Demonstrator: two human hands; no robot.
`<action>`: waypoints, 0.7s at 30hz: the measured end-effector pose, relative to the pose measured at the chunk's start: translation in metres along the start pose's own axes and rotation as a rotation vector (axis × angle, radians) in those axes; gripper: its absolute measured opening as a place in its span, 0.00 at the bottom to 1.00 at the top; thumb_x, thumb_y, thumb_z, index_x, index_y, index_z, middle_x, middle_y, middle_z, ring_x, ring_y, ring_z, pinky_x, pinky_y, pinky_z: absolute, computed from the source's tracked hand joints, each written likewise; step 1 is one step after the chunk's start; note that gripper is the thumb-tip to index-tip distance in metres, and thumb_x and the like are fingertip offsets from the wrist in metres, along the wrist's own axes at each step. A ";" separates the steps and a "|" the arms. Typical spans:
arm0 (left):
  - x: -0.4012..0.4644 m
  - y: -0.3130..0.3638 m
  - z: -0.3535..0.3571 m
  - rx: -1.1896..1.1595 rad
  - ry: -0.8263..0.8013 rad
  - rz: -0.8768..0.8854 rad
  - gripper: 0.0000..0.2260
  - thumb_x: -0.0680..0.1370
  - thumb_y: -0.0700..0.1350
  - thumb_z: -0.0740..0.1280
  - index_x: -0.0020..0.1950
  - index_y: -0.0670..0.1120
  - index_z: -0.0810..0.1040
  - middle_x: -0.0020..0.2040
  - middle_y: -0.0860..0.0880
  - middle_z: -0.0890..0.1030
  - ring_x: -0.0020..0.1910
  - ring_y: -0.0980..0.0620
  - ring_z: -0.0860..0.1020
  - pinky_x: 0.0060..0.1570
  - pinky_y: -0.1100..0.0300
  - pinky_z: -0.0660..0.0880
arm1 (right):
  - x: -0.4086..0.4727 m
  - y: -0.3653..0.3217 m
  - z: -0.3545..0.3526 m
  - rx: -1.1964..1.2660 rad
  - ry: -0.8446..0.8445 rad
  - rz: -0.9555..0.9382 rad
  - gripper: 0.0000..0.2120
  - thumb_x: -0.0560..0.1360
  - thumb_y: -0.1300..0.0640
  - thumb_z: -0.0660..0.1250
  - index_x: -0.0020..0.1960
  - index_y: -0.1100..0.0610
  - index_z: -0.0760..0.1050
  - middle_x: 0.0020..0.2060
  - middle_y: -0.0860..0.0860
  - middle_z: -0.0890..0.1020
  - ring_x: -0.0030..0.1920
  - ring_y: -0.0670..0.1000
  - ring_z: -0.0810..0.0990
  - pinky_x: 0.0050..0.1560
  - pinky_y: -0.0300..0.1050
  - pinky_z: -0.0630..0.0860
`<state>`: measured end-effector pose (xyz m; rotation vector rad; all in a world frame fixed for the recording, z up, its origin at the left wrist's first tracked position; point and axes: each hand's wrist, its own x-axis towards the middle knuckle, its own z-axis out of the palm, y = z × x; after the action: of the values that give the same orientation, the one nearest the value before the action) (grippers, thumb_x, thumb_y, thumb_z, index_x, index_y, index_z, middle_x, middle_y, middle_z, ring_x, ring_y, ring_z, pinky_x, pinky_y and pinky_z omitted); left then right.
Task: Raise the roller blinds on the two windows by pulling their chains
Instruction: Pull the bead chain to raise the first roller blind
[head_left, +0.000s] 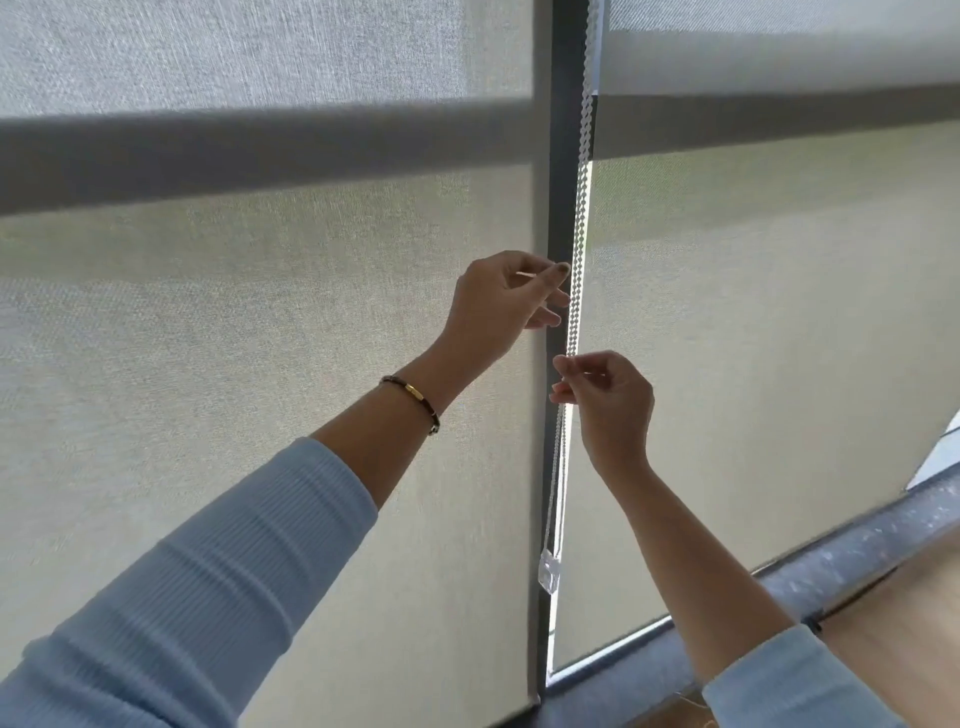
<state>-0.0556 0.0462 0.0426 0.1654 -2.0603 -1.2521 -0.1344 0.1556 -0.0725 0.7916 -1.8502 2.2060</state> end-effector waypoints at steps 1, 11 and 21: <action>-0.001 0.002 0.003 -0.011 -0.007 0.005 0.08 0.80 0.47 0.71 0.52 0.42 0.81 0.44 0.43 0.88 0.39 0.45 0.88 0.46 0.47 0.85 | -0.003 -0.002 -0.003 0.010 -0.003 0.014 0.08 0.72 0.57 0.77 0.42 0.59 0.80 0.29 0.53 0.85 0.31 0.54 0.86 0.41 0.55 0.85; -0.007 0.031 0.026 -0.171 0.040 0.029 0.13 0.84 0.45 0.63 0.55 0.34 0.76 0.39 0.38 0.84 0.33 0.41 0.83 0.40 0.45 0.85 | -0.026 0.010 -0.019 -0.334 -0.264 -0.210 0.06 0.77 0.62 0.70 0.42 0.59 0.83 0.28 0.45 0.81 0.28 0.44 0.81 0.35 0.36 0.80; 0.001 0.089 0.006 -0.329 0.332 0.124 0.23 0.86 0.52 0.57 0.30 0.49 0.65 0.25 0.50 0.64 0.20 0.55 0.61 0.20 0.63 0.59 | -0.035 0.002 0.007 -0.435 -0.547 -0.410 0.05 0.77 0.66 0.69 0.43 0.63 0.83 0.39 0.54 0.87 0.40 0.44 0.81 0.47 0.30 0.78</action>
<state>-0.0384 0.0968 0.1145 0.0839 -1.5391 -1.3646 -0.1034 0.1558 -0.0905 1.6031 -2.0331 1.3530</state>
